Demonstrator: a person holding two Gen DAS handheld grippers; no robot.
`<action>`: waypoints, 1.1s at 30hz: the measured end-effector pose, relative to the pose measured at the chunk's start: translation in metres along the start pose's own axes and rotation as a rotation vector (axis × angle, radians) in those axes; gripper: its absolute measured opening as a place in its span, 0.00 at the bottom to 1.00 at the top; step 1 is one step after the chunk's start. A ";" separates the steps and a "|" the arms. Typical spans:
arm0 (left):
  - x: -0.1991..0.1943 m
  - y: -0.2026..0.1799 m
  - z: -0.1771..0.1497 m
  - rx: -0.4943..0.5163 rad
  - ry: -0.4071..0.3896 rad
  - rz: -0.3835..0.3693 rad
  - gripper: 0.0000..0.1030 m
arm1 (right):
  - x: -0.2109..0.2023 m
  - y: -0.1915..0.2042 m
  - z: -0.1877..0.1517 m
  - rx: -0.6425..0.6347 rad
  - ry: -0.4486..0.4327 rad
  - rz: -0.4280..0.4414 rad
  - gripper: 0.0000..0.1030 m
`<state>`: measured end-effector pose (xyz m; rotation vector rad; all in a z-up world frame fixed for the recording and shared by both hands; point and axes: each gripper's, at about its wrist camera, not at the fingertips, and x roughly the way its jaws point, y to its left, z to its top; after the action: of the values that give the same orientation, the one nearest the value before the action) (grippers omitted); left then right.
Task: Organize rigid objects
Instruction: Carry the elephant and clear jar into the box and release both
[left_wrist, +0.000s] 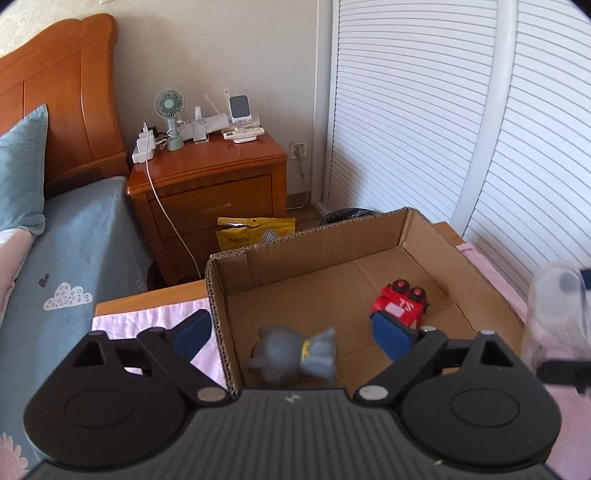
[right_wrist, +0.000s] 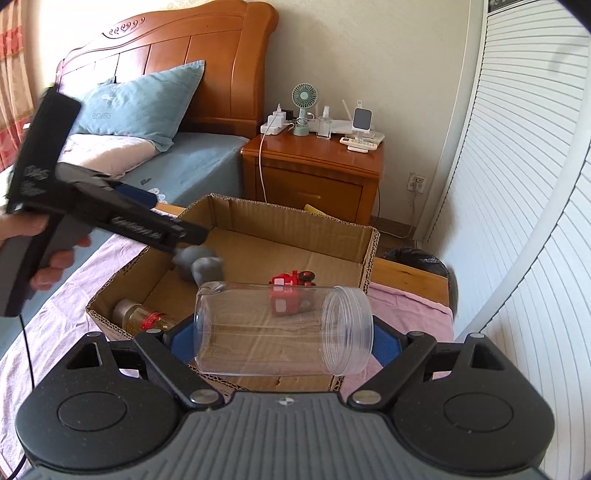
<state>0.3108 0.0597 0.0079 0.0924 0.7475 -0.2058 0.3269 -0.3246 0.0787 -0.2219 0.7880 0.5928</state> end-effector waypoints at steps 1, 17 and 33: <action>-0.006 -0.001 -0.003 0.016 0.001 0.000 0.96 | 0.002 0.001 0.002 0.001 0.003 -0.001 0.90; -0.098 -0.017 -0.074 0.148 0.067 -0.011 0.97 | 0.066 0.012 0.054 0.023 0.065 -0.001 0.90; -0.115 -0.010 -0.098 0.071 0.035 -0.022 0.97 | 0.134 0.019 0.091 0.067 0.125 -0.060 0.96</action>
<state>0.1609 0.0830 0.0149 0.1556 0.7760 -0.2527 0.4445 -0.2165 0.0463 -0.2220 0.9175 0.4985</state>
